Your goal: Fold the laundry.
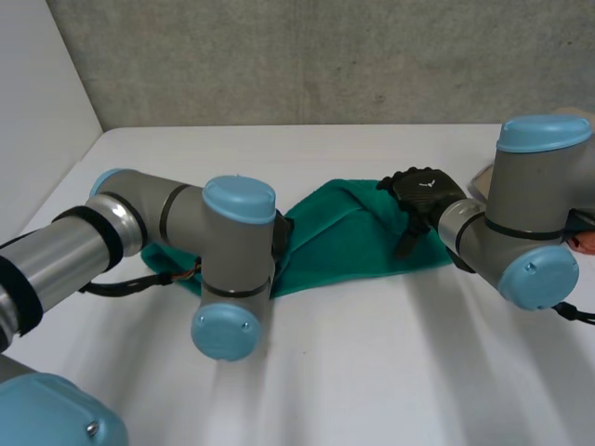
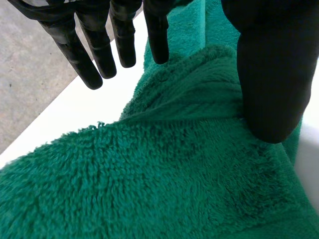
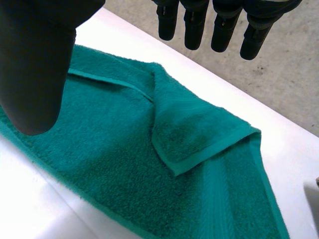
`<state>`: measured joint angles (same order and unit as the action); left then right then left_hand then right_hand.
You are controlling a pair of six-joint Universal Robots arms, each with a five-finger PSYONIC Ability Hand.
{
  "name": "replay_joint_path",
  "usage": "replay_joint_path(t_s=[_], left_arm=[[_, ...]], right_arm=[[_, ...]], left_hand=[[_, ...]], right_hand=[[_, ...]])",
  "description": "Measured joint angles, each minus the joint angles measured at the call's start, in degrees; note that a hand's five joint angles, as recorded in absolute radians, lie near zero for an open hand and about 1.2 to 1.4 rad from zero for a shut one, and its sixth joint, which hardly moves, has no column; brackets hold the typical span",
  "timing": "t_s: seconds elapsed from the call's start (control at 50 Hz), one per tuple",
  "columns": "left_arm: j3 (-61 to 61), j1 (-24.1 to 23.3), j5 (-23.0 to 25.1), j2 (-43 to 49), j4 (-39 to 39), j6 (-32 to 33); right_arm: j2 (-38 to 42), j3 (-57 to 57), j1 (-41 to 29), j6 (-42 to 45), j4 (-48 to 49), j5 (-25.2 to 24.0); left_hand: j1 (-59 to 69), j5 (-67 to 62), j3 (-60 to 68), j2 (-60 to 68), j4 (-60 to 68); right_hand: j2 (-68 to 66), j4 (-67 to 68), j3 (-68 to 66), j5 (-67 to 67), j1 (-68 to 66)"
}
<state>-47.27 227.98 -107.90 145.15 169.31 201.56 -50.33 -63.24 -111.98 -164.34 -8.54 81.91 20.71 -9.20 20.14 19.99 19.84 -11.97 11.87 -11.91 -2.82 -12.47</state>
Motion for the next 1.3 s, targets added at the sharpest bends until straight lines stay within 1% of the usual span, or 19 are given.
replay_joint_path(t_s=[0.14, 0.18, 0.2, 0.22, 0.24, 0.26, 0.28, 0.32, 0.4, 0.6, 0.72, 0.86, 0.88, 0.9, 0.96, 1.02, 1.04, 1.1, 1.3], left_arm=[[7.46, 0.46, -0.91, 3.53, -4.87, -1.18], [8.99, 0.71, -2.18, 4.33, -5.63, -1.20], [9.46, 0.83, -2.76, 4.54, -5.82, -1.17], [10.18, 1.11, -3.84, 4.77, -6.05, -1.09], [10.47, 1.27, -4.39, 4.84, -6.15, -1.03], [10.86, 1.65, -5.50, 4.90, -6.31, -0.90], [11.05, 2.07, -6.44, 4.73, -6.37, -0.78], [10.88, 2.96, -7.90, 3.68, -6.38, -0.60], [8.44, 4.23, -7.96, -0.12, -6.08, -0.57], [-9.28, 5.12, 3.89, -21.64, -3.53, -0.20], [-16.59, 4.38, 7.11, -31.25, -2.51, 0.51], [-23.58, 2.41, 7.94, -39.79, -2.28, 1.03], [-23.58, 2.41, 7.94, -39.79, -2.28, 1.03], [-25.13, 1.85, 7.98, -41.54, -2.24, 1.11], [-27.14, 1.23, 8.07, -43.95, -1.94, 1.11], [-28.70, 0.87, 8.31, -46.02, -1.16, 1.11], [-29.43, 0.75, 8.49, -47.03, -0.64, 1.13], [-30.74, 0.68, 8.92, -48.87, 0.60, 1.15], [-32.52, 2.50, 9.52, -50.89, 2.71, 1.30]], right_arm=[[0.48, -0.73, -0.77, 1.11, 0.32, 0.12], [0.58, -0.91, -1.01, 1.52, 0.46, 0.26], [0.61, -0.98, -1.10, 1.68, 0.52, 0.35], [0.65, -1.09, -1.23, 1.96, 0.64, 0.51], [0.67, -1.14, -1.29, 2.11, 0.71, 0.63], [0.69, -1.23, -1.39, 2.32, 0.81, 0.81], [0.69, -1.31, -1.46, 2.49, 0.92, 1.03], [0.63, -1.40, -1.49, 2.72, 1.18, 1.53], [0.45, -1.35, -1.33, 2.61, 1.56, 2.44], [0.24, -0.49, -2.56, -2.18, 2.25, 4.08], [1.99, 0.04, -5.08, -5.84, 5.29, 6.10], [6.53, 2.07, -8.54, -11.73, 12.91, 12.93], [6.53, 2.07, -8.54, -11.73, 12.91, 12.93], [7.89, 2.90, -9.31, -13.00, 14.74, 14.74], [9.83, 4.32, -10.30, -14.56, 16.48, 16.20], [11.23, 5.54, -10.87, -15.81, 17.19, 16.56], [12.03, 6.31, -11.10, -16.78, 17.45, 16.57], [13.13, 7.55, -11.17, -18.52, 17.68, 16.27], [13.59, 8.50, -9.66, -22.44, 13.84, 12.42]], left_hand=[[2.00, -3.32, 2.22, 2.86, 2.50], [19.17, -18.08, 18.08, 18.26, 17.50], [19.17, -18.08, 18.08, 18.26, 17.50], [37.91, -34.33, 33.59, 33.94, 34.23], [37.91, -34.33, 33.59, 33.94, 34.23], [44.89, -45.54, 45.20, 45.98, 46.09], [44.89, -46.19, 46.18, 46.70, 47.15], [44.89, -46.43, 47.54, 48.12, 48.60], [44.89, -46.43, 47.60, 48.20, 48.62], [44.89, -46.43, 47.80, 48.20, 48.79], [44.89, -46.43, 47.81, 48.20, 48.80], [44.89, -46.43, 47.81, 48.20, 48.81], [44.89, -46.43, 47.81, 48.20, 48.81], [44.89, -46.43, 47.81, 48.20, 48.81], [44.89, -46.43, 47.81, 48.20, 48.81], [44.89, -46.43, 47.81, 48.20, 48.81], [44.89, -46.43, 47.81, 48.20, 48.82], [44.89, -46.43, 47.81, 48.20, 48.81], [44.89, -46.43, 47.97, 48.43, 48.84]], right_hand=[[0.00, 0.00, 0.00, 0.00, 0.00], [0.00, 0.00, 0.00, 0.00, 0.00], [0.00, 0.00, 0.00, 0.00, 0.00], [0.00, 0.00, 0.00, 0.00, 0.00], [0.00, 0.00, 0.00, 0.00, 0.00], [0.00, 0.00, 0.00, 0.00, 0.00], [0.00, 0.00, 0.00, 0.00, 0.00], [0.00, 0.00, 0.00, 0.00, 0.00], [0.00, 0.00, 0.00, 0.00, 0.00], [0.00, 0.00, 0.00, 0.00, 0.00], [0.00, 0.00, 0.00, 0.00, 0.00], [0.00, 0.00, 0.00, 0.00, 0.00], [0.00, 0.00, 0.00, 0.00, 0.00], [0.00, 0.00, 0.00, 0.00, 0.00], [-0.21, 0.17, -0.22, -0.05, -0.15], [-2.89, 2.66, -2.95, -2.28, -2.27], [-6.84, 6.86, -6.99, -6.14, -6.29], [-11.02, 11.46, -11.44, -10.97, -10.96], [-11.52, 12.20, -11.81, -11.01, -11.47]])
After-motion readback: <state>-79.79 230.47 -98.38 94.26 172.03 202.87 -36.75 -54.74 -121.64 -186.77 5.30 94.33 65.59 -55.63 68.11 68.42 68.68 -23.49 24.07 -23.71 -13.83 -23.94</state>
